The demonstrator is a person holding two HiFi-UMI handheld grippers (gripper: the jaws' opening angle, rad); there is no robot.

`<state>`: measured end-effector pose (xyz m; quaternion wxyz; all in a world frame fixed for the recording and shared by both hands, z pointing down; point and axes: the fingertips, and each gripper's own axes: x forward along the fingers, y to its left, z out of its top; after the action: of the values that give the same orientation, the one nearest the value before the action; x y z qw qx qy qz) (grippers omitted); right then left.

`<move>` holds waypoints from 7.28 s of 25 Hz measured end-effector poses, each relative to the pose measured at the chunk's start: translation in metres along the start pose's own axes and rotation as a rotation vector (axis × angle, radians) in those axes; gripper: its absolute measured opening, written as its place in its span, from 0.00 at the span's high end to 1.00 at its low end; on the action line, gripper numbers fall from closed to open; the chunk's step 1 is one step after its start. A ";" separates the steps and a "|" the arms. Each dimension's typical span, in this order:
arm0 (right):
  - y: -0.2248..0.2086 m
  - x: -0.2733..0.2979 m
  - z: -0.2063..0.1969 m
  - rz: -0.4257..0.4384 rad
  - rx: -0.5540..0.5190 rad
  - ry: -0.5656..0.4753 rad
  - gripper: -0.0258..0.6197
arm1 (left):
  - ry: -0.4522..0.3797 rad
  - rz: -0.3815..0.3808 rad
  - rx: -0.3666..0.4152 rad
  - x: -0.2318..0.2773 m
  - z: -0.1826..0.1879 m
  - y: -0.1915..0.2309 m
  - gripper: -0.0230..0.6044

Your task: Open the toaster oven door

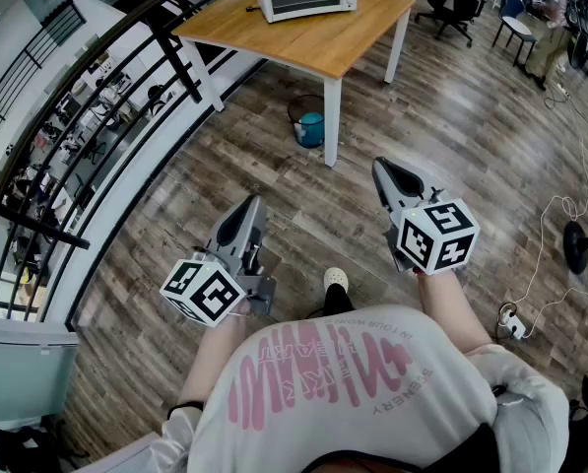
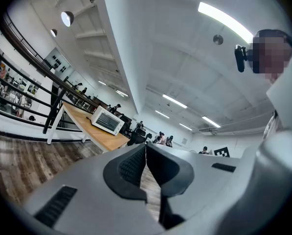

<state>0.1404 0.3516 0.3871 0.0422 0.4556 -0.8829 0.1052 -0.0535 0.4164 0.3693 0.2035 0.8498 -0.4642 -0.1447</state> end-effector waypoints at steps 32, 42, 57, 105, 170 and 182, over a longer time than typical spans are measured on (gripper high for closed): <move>-0.137 0.133 0.085 0.075 0.043 -0.075 0.95 | -0.078 0.011 0.015 0.191 0.067 0.059 0.93; -0.158 0.136 0.050 0.034 0.144 -0.022 0.95 | -0.004 -0.011 -0.031 0.209 0.038 0.071 0.93; -0.189 0.198 0.051 -0.031 0.179 0.003 0.95 | 0.022 -0.062 -0.066 0.269 0.050 0.127 0.93; -0.251 0.522 0.150 0.030 0.041 0.014 0.95 | -0.018 -0.064 -0.112 0.458 0.197 0.378 0.93; -0.340 0.777 0.183 0.192 -1.028 0.492 0.77 | -0.219 0.349 -0.070 0.400 0.253 0.460 0.93; -0.340 0.775 0.178 0.095 -0.850 0.462 0.74 | -0.217 0.316 -0.081 0.404 0.246 0.460 0.93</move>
<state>-0.0298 -0.4958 0.3953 0.4148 0.3221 -0.8349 -0.1647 -0.2831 -0.2017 0.3516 0.2066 0.7370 -0.6048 -0.2200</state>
